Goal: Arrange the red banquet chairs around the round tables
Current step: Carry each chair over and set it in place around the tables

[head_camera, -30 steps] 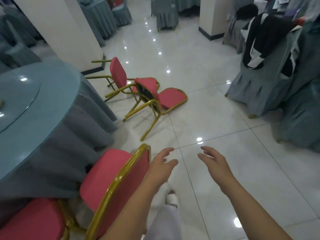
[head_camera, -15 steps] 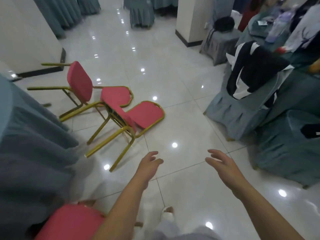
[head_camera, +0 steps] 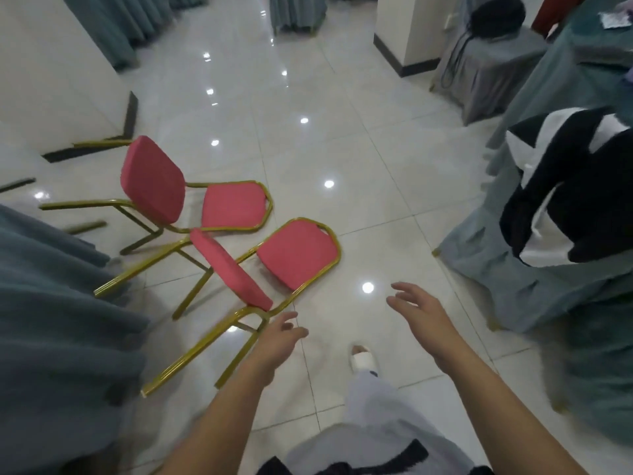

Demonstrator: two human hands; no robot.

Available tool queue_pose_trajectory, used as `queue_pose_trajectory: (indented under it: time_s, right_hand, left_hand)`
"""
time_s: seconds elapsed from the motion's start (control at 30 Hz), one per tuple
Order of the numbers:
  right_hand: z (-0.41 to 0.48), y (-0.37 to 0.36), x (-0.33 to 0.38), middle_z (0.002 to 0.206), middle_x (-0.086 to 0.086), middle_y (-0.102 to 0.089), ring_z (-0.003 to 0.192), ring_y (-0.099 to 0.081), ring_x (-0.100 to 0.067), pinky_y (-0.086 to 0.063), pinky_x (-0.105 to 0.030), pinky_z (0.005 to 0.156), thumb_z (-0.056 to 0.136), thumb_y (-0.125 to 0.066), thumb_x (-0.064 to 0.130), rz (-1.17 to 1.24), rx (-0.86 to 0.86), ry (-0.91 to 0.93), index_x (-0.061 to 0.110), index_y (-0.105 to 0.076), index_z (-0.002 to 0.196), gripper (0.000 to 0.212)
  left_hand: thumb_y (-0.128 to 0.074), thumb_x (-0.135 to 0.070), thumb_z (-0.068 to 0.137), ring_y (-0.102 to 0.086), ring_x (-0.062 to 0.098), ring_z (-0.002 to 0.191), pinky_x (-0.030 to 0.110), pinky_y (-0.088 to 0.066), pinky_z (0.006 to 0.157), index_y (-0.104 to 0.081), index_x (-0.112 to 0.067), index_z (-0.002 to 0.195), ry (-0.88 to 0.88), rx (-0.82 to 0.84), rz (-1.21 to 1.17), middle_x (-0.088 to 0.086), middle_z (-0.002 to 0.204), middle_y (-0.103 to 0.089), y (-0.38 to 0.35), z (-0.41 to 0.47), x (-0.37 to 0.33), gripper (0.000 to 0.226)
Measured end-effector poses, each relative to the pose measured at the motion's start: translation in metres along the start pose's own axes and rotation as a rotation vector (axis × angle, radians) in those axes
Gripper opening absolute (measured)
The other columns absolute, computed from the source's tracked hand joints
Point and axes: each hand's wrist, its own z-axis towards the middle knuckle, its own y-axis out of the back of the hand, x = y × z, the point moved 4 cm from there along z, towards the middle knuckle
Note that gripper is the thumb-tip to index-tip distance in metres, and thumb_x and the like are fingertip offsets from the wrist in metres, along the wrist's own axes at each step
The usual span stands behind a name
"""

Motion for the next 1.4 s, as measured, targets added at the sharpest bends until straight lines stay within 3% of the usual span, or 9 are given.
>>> queue_pose_trajectory:
  time_s: [0.23,0.43,0.53,0.63,0.83,1.0,1.13,1.3,1.4]
  right_hand:
    - [0.16,-0.026,0.106,0.121,0.003,-0.06,0.105,-0.059,-0.008,-0.044,-0.025,0.075,0.09,-0.066,0.036,-0.174,0.235,0.038,0.032,-0.062,0.121,0.031]
    - [0.264,-0.077,0.203,0.124,0.01,-0.057,0.116,-0.054,-0.008,-0.046,-0.035,0.097,0.09,-0.067,0.039,-0.385,0.448,0.171,0.032,-0.059,0.128,0.04]
    - [0.31,-0.095,0.242,0.126,0.009,-0.055,0.119,-0.051,-0.011,-0.042,-0.031,0.096,0.091,-0.065,0.039,-0.519,0.469,0.225,0.03,-0.057,0.131,0.042]
    - [0.348,-0.105,0.275,0.127,0.008,-0.054,0.119,-0.05,-0.014,-0.041,-0.032,0.094,0.091,-0.063,0.043,-0.607,0.494,0.216,0.035,-0.057,0.127,0.038]
    - [0.415,-0.131,0.324,0.129,0.007,-0.052,0.119,-0.048,-0.013,-0.038,-0.029,0.093,0.09,-0.063,0.045,-0.748,0.559,0.253,0.038,-0.056,0.127,0.038]
    - [0.462,-0.182,0.348,0.132,0.005,-0.051,0.114,-0.048,-0.012,-0.04,-0.03,0.09,0.09,-0.062,0.048,-0.962,0.785,0.292,0.038,-0.053,0.131,0.043]
    - [0.496,-0.239,0.379,0.137,0.003,-0.049,0.113,-0.047,-0.011,-0.038,-0.028,0.089,0.09,-0.062,0.049,-1.126,1.023,0.455,0.036,-0.05,0.135,0.048]
    - [0.528,-0.292,0.411,0.147,0.005,-0.047,0.134,-0.044,-0.015,-0.035,-0.034,0.11,0.09,-0.06,0.049,-1.321,1.295,0.831,0.028,-0.047,0.142,0.057]
    - [0.555,-0.296,0.415,0.145,0.008,-0.05,0.132,-0.048,-0.018,-0.037,-0.043,0.108,0.089,-0.053,0.058,-1.496,1.404,1.016,0.033,-0.045,0.142,0.06]
  left_hand:
    - [-0.065,-0.025,0.086,-0.057,0.025,0.119,0.045,-0.048,0.1,-0.049,-0.028,0.136,-0.022,-0.202,-0.111,0.004,0.134,-0.055,0.055,0.07,-0.104,0.053]
    - [-0.063,-0.028,0.088,-0.058,0.008,0.094,0.022,-0.047,0.064,-0.049,-0.033,0.135,0.049,-0.28,-0.204,-0.003,0.13,-0.053,0.103,0.139,-0.146,0.049]
    - [-0.063,-0.027,0.09,-0.055,0.016,0.103,0.029,-0.045,0.077,-0.049,-0.029,0.137,0.06,-0.324,-0.235,0.0,0.133,-0.052,0.126,0.185,-0.172,0.049]
    - [-0.063,-0.022,0.091,-0.053,0.01,0.097,0.022,-0.041,0.068,-0.05,-0.025,0.136,0.043,-0.333,-0.297,-0.001,0.131,-0.053,0.137,0.223,-0.201,0.047]
    - [-0.062,-0.024,0.092,-0.052,0.007,0.093,0.023,-0.041,0.071,-0.048,-0.025,0.139,0.051,-0.362,-0.351,-0.006,0.117,-0.05,0.158,0.261,-0.242,0.049]
    - [-0.064,-0.023,0.089,-0.052,0.005,0.096,0.019,-0.041,0.07,-0.051,-0.028,0.133,0.096,-0.489,-0.468,-0.004,0.123,-0.05,0.173,0.268,-0.243,0.046]
    - [-0.065,-0.027,0.089,-0.054,0.014,0.104,0.029,-0.044,0.089,-0.051,-0.028,0.131,0.215,-0.694,-0.656,-0.004,0.122,-0.051,0.169,0.268,-0.237,0.045]
    - [-0.069,-0.019,0.087,-0.056,0.012,0.103,0.025,-0.045,0.087,-0.056,-0.021,0.131,0.352,-1.004,-0.899,-0.002,0.122,-0.059,0.127,0.273,-0.255,0.046]
    - [-0.068,-0.019,0.087,-0.057,0.017,0.107,0.025,-0.047,0.083,-0.056,-0.019,0.131,0.457,-1.127,-0.986,0.001,0.128,-0.057,0.077,0.282,-0.287,0.046]
